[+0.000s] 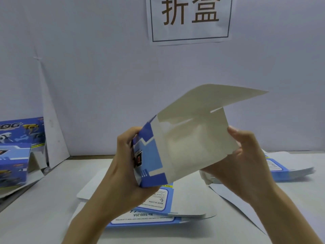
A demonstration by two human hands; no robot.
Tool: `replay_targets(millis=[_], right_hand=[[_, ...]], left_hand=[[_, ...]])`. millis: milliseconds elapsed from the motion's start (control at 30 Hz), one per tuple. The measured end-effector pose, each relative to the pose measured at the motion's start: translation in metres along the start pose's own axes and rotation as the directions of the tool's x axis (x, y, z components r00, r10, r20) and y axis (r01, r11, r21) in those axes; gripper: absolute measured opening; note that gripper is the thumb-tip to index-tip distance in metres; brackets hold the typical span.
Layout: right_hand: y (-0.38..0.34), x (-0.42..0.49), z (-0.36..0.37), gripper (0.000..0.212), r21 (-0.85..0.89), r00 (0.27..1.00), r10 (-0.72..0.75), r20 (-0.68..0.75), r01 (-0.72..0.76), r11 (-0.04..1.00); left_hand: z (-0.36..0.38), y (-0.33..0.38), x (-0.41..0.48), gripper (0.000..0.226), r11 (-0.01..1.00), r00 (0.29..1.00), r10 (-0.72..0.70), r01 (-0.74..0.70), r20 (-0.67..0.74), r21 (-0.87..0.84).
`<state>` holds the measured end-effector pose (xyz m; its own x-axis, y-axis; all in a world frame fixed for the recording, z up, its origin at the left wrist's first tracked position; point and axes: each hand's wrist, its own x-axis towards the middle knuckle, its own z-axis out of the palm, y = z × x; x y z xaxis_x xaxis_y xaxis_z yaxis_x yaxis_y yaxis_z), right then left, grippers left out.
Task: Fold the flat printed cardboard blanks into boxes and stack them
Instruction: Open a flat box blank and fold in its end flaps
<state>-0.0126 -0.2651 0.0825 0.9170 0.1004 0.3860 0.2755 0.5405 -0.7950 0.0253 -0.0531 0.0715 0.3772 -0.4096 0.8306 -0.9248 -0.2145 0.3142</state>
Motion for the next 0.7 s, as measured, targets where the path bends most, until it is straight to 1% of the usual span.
replay_targets(millis=[33, 67, 100, 133, 167, 200, 233, 267, 300, 333, 367, 400, 433, 467, 500, 533, 567, 600, 633, 667, 700], right_hand=[[0.001, 0.002, 0.001, 0.033, -0.001, 1.0, -0.014, -0.001, 0.014, 1.0], [0.001, 0.002, 0.003, 0.034, -0.046, 0.999, -0.025, -0.035, 0.024, 0.999], [0.002, 0.003, 0.004, 0.035, -0.114, 0.993, -0.047, -0.111, 0.034, 0.993], [0.005, 0.004, 0.002, 0.037, -0.235, 0.971, -0.096, -0.219, 0.043, 0.971], [0.006, 0.004, 0.0, 0.04, -0.368, 0.943, -0.161, -0.292, 0.044, 0.929], [0.006, 0.004, -0.002, 0.043, -0.524, 0.915, -0.242, -0.322, 0.041, 0.851], [0.004, 0.004, -0.003, 0.045, -0.684, 0.892, -0.323, -0.316, 0.021, 0.729], [0.001, 0.002, -0.006, 0.045, -0.836, 0.88, -0.399, -0.258, 0.004, 0.549], [-0.004, 0.001, -0.008, 0.042, -0.936, 0.885, -0.429, -0.182, -0.023, 0.35], [-0.008, 0.0, -0.01, 0.04, -0.986, 0.904, -0.412, -0.115, -0.051, 0.162], [-0.011, 0.0, -0.01, 0.038, -0.996, 0.924, -0.375, -0.074, -0.088, -0.02], [-0.011, 0.001, -0.01, 0.035, -0.979, 0.941, -0.333, -0.056, -0.117, -0.167], [-0.01, 0.002, -0.011, 0.039, -0.947, 0.95, -0.307, -0.06, -0.152, -0.285], [-0.008, 0.003, -0.013, 0.043, -0.922, 0.957, -0.285, -0.057, -0.16, -0.353], [-0.007, 0.002, -0.014, 0.042, -0.937, 0.962, -0.271, -0.039, -0.129, -0.325], [-0.008, 0.001, -0.014, 0.035, -0.984, 0.966, -0.256, -0.044, -0.086, -0.156], [-0.009, 0.001, -0.013, 0.025, -0.988, 0.971, -0.228, -0.076, -0.044, 0.145], [-0.011, 0.0, -0.012, 0.031, -0.882, 0.976, -0.186, -0.109, -0.008, 0.472], [-0.014, 0.0, -0.014, 0.043, -0.683, 0.984, -0.108, -0.14, -0.017, 0.73], [-0.016, 0.001, -0.018, 0.053, -0.502, 0.993, -0.032, -0.114, -0.03, 0.864], [-0.015, 0.001, -0.02, 0.055, -0.391, 0.997, -0.007, -0.076, -0.023, 0.92]], left_hand=[[0.001, -0.002, -0.001, 0.093, 0.999, 0.999, -0.041, 0.041, -0.006, 0.004], [0.001, -0.005, -0.004, 0.094, 0.999, 0.999, -0.052, 0.052, -0.012, 0.015], [0.0, -0.006, -0.005, 0.095, 0.998, 0.998, -0.057, 0.057, -0.014, 0.027], [0.001, -0.006, -0.005, 0.095, 0.997, 0.998, -0.055, 0.056, -0.021, 0.049], [0.001, -0.004, -0.006, 0.095, 0.996, 0.998, -0.062, 0.063, -0.024, 0.058], [0.001, -0.003, -0.006, 0.095, 0.996, 0.998, -0.061, 0.062, -0.017, 0.063], [0.001, -0.001, -0.006, 0.094, 0.996, 0.998, -0.064, 0.064, 0.0, 0.065], [0.001, 0.0, -0.006, 0.092, 0.995, 0.998, -0.066, 0.065, 0.009, 0.073], [0.001, 0.001, -0.005, 0.09, 0.994, 0.997, -0.07, 0.069, 0.008, 0.084], [0.002, 0.002, -0.005, 0.089, 0.993, 0.997, -0.077, 0.076, 0.001, 0.092], [0.004, 0.003, -0.005, 0.089, 0.991, 0.996, -0.088, 0.088, -0.005, 0.099], [0.006, 0.004, -0.005, 0.087, 0.99, 0.995, -0.099, 0.1, -0.011, 0.103], [0.009, 0.004, -0.005, 0.086, 0.988, 0.994, -0.111, 0.113, -0.021, 0.107], [0.01, 0.004, -0.006, 0.086, 0.987, 0.992, -0.119, 0.122, -0.031, 0.107], [0.01, 0.004, -0.006, 0.085, 0.986, 0.991, -0.129, 0.133, -0.041, 0.098], [0.009, 0.003, -0.006, 0.085, 0.989, 0.991, -0.124, 0.127, -0.047, 0.07], [0.007, 0.002, -0.005, 0.086, 0.992, 0.992, -0.113, 0.116, -0.054, 0.044], [0.005, 0.001, -0.005, 0.087, 0.995, 0.994, -0.1, 0.101, -0.049, 0.015], [0.003, 0.001, -0.004, 0.088, 0.996, 0.995, -0.089, 0.089, -0.038, -0.009], [0.002, 0.0, -0.003, 0.088, 0.997, 0.997, -0.072, 0.072, -0.03, -0.025], [0.001, -0.001, -0.004, 0.087, 0.998, 0.998, -0.054, 0.053, -0.026, -0.031]])
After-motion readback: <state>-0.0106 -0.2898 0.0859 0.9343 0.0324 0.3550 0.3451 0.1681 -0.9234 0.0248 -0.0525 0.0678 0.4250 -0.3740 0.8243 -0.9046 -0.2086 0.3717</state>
